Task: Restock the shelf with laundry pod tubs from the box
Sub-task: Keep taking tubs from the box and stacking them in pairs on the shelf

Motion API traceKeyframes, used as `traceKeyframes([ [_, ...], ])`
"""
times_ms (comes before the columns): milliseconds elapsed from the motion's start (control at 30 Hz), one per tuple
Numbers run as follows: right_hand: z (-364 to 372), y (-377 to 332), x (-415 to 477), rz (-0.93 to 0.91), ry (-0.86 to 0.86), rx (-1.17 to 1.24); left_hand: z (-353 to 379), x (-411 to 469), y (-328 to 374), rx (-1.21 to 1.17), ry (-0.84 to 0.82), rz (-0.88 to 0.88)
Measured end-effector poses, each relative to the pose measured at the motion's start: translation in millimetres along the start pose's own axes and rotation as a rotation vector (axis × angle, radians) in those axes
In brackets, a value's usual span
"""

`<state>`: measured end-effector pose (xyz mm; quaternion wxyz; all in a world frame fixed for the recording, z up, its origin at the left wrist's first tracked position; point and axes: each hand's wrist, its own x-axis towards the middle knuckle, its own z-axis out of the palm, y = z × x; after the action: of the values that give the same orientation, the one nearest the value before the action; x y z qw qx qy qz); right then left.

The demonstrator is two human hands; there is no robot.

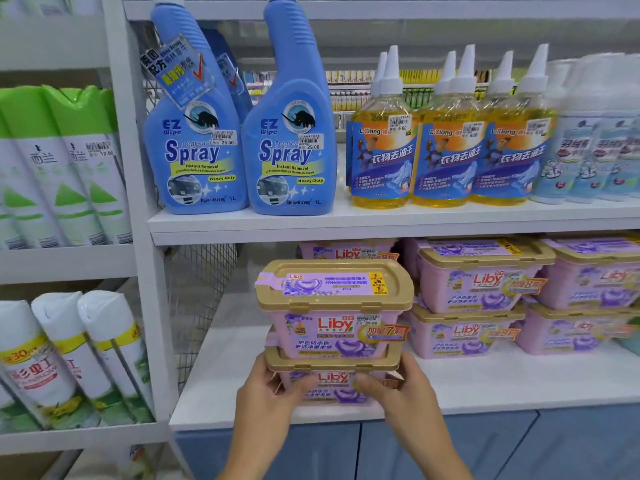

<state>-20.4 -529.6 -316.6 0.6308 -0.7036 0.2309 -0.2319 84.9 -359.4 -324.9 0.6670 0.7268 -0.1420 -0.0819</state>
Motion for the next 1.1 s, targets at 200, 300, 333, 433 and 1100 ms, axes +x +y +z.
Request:
traceKeyframes([
  [200, -12, 5, 19, -0.087, 0.075, -0.063, 24, 15, 0, 0.078, -0.021, 0.043],
  [300, -13, 5, 32, -0.083, 0.063, -0.076, 26, 30, -4, 0.068, -0.022, 0.015],
  [333, -14, 7, 38, -0.083, 0.054, -0.085, 27, 35, -5, 0.065, -0.032, 0.007],
  [433, -15, 8, 54, -0.1, 0.008, -0.097, 30, 49, -6, 0.061, -0.069, 0.016],
  [1100, -13, 22, 103, 0.021, -0.208, 0.38, 46, 83, 1, -0.165, -0.362, 0.035],
])
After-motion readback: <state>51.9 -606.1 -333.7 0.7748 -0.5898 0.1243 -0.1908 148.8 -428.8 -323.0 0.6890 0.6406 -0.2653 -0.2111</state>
